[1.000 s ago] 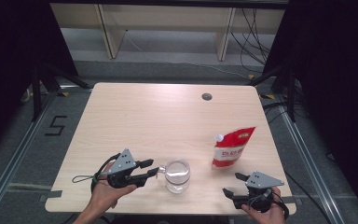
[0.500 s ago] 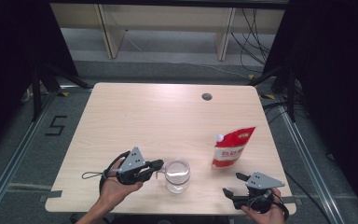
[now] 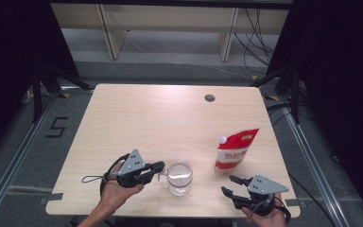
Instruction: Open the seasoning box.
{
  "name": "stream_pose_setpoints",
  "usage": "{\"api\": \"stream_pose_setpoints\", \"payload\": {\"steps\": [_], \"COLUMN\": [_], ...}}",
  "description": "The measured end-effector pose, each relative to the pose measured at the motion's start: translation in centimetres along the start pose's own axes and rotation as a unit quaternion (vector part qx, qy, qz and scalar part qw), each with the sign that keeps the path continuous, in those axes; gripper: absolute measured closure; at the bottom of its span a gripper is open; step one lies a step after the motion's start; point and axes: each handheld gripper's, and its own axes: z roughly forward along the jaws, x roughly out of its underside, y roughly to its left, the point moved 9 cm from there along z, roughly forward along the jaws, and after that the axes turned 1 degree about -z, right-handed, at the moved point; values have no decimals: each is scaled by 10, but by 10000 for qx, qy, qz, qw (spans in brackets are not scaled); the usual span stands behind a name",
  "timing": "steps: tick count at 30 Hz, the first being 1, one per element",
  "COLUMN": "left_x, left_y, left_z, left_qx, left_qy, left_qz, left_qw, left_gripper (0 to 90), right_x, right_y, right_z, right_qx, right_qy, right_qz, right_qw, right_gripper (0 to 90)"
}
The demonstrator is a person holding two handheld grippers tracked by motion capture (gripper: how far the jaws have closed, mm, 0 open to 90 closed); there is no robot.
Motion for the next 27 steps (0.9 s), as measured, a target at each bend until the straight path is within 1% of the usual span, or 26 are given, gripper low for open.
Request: {"api": "stream_pose_setpoints", "payload": {"steps": [1, 2, 3, 4, 5, 6, 7, 8, 9, 10, 11, 12, 13, 14, 15, 16, 18, 19, 20, 21, 23, 24, 25, 26, 27], "left_x": [0, 0, 0, 0, 0, 0, 0, 0, 0, 0, 0, 0, 0, 1, 0, 0, 0, 0, 1, 1, 1, 1, 1, 1, 1], "left_y": [0, 0, 0, 0, 0, 0, 0, 0, 0, 0, 0, 0, 0, 0, 1, 1, 1, 1, 1, 1, 1, 1, 1, 0, 1], "left_z": [0, 0, 0, 0, 0, 0, 0, 0, 0, 0, 0, 0, 0, 0, -1, 0, 0, 0, -1, -1, -1, -1, -1, -1, -1], "left_qx": [-7, -9, -1, -2, -7, -16, -13, 0, -4, -7, 2, 2, 4, 6, 9, 25, 37, 37, 31, 30, 29, 28, 23, 14, 22], "left_qy": [7, 2, -13, -20, -17, -15, -22, -30, -39, -34, -40, -40, -46, -38, -39, -63, -69, -72, -64, -57, -69, -74, -77, -83, -77], "left_qz": [18, 26, 2, -10, 11, -6, -5, 13, -10, 3, 3, 3, -13, -9, 65, 67, 78, 75, 80, 102, 128, 118, 123, 79, 120], "left_qw": [10000, 10000, 10000, 10000, 10000, 10000, 10000, 10000, 10000, 10000, 10000, 10000, 10000, 10000, 10000, 10000, 9999, 9999, 9999, 9999, 9999, 9999, 9999, 9999, 9999], "left_gripper": [852, 851, 851, 851, 852, 852, 852, 851, 851, 852, 851, 851, 851, 851, 851, 851, 851, 851, 851, 851, 851, 851, 851, 851, 851], "right_x": [-3, -6, -8, -12, -12, -16, -16, -18, -20, -22, -25, -25, -26, -27, -27, -27, -28, -29, -29, -31, -32, -33, -33, -33, -33], "right_y": [5, 6, 11, 16, 16, 21, 21, 24, 25, 27, 31, 31, 30, 34, 34, 36, 37, 37, 38, 37, 38, 39, 39, 40, 42], "right_z": [1, 2, 3, 7, 7, 10, 10, 12, 13, 15, 18, 18, 19, 24, 24, 27, 29, 30, 29, 31, 34, 35, 37, 38, 39], "right_qx": [-84, -80, -133, -175, -175, -200, -200, -264, -241, -284, -318, -318, -314, -377, -377, -384, -427, -392, -383, -409, -456, -440, -441, -450, -456], "right_qy": [-10, -76, -94, -87, -87, -96, -96, -123, -157, -196, -197, -197, -189, -206, -206, -165, -184, -197, -139, -189, -185, -182, -148, -120, -121], "right_qz": [17, 12, 60, -124, -124, -183, -183, -178, -152, -174, -100, -100, -191, -152, -152, -229, -269, -267, -190, -309, -312, -293, -337, -305, -288], "right_qw": [10000, 9999, 9998, 9997, 9997, 9996, 9996, 9994, 9995, 9993, 9992, 9992, 9991, 9990, 9990, 9989, 9986, 9987, 9990, 9985, 9983, 9984, 9984, 9984, 9985], "right_gripper": [546, 553, 569, 597, 597, 623, 623, 639, 657, 671, 679, 679, 679, 695, 695, 715, 725, 732, 741, 749, 757, 761, 770, 775, 781]}}
